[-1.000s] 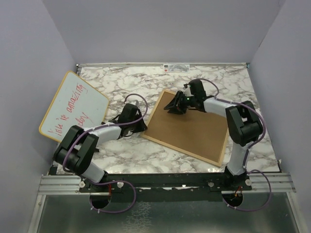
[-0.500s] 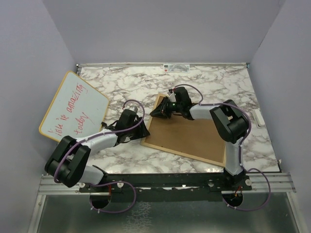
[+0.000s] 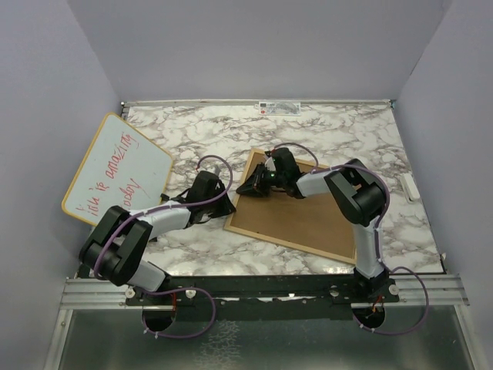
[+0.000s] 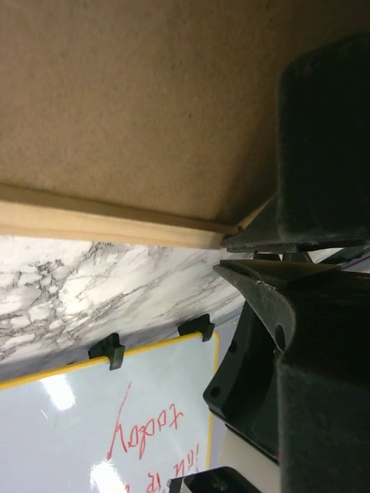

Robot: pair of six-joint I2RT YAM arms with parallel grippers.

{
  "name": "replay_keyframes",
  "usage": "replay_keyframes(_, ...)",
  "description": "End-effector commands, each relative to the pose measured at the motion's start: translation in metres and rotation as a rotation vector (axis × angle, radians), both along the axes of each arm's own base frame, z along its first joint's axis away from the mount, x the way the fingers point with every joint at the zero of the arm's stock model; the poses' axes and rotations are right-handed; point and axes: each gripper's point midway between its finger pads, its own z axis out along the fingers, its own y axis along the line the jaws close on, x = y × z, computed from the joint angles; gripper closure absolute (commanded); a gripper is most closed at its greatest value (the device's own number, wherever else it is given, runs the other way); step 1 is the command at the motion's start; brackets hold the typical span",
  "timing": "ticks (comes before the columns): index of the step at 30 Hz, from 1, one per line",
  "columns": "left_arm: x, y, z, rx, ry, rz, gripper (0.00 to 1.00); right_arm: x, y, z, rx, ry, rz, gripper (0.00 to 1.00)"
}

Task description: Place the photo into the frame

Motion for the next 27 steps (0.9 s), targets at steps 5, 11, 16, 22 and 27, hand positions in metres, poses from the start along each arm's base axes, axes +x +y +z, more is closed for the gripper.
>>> replay_keyframes(5, -0.057, 0.056, -0.070, 0.283, 0.254, 0.020, 0.77, -0.004, -0.008, -0.027, -0.062, -0.001, -0.030, 0.88)
replay_keyframes(11, -0.060, 0.058, -0.072, 0.288, 0.264, 0.020, 0.78, -0.006, -0.009, -0.033, -0.072, 0.005, -0.024, 0.89)
replay_keyframes(16, -0.059, 0.063, -0.074, 0.319, 0.266, 0.032, 0.78, -0.013, -0.016, -0.038, -0.092, 0.015, -0.032, 0.90)
replay_keyframes(22, -0.061, 0.066, -0.078, 0.338, 0.280, 0.036, 0.79, -0.014, -0.019, -0.042, -0.108, 0.018, -0.041, 0.90)
replay_keyframes(27, -0.062, 0.068, -0.079, 0.347, 0.286, 0.036, 0.79, -0.015, -0.023, -0.047, -0.130, 0.022, -0.059, 0.91)
